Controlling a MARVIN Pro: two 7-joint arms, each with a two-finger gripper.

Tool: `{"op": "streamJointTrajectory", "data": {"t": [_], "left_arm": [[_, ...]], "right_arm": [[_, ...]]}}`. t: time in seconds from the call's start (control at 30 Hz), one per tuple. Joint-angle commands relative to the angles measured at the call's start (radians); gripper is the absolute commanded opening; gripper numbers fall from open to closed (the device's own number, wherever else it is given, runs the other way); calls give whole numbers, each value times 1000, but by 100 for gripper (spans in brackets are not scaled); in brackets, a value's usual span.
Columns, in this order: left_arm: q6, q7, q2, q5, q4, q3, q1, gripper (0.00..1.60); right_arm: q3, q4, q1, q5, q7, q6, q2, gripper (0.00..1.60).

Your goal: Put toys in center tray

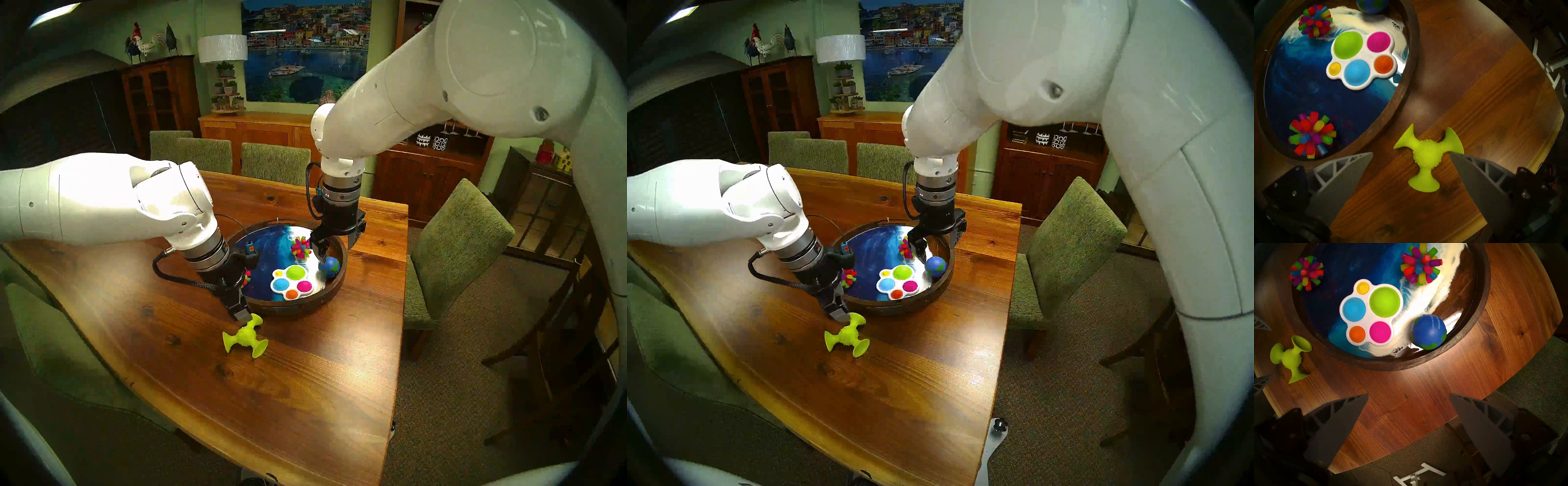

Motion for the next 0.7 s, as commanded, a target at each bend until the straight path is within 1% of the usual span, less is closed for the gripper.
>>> {"op": "streamJointTrajectory", "data": {"t": [0.0, 0.23, 0.3, 0.5, 0.67], "left_arm": [[3, 18, 47, 50, -44, 19, -35, 160], [-12, 92, 47, 41, -52, 15, 7, 160], [-23, 111, 44, 27, -46, 8, 25, 160], [-38, 135, 26, -2, -28, -6, 53, 160], [-39, 148, 16, -13, -32, -3, 71, 160]], "right_arm": [[-58, 42, 26, -20, 76, -1, -28, 160], [-119, 63, 15, -37, 160, -1, -60, 160], [-137, 70, 11, -43, 186, -1, -69, 160], [-189, 88, -1, -57, 255, -1, -93, 160], [-236, 105, -14, -68, 315, -1, -115, 160]]}}
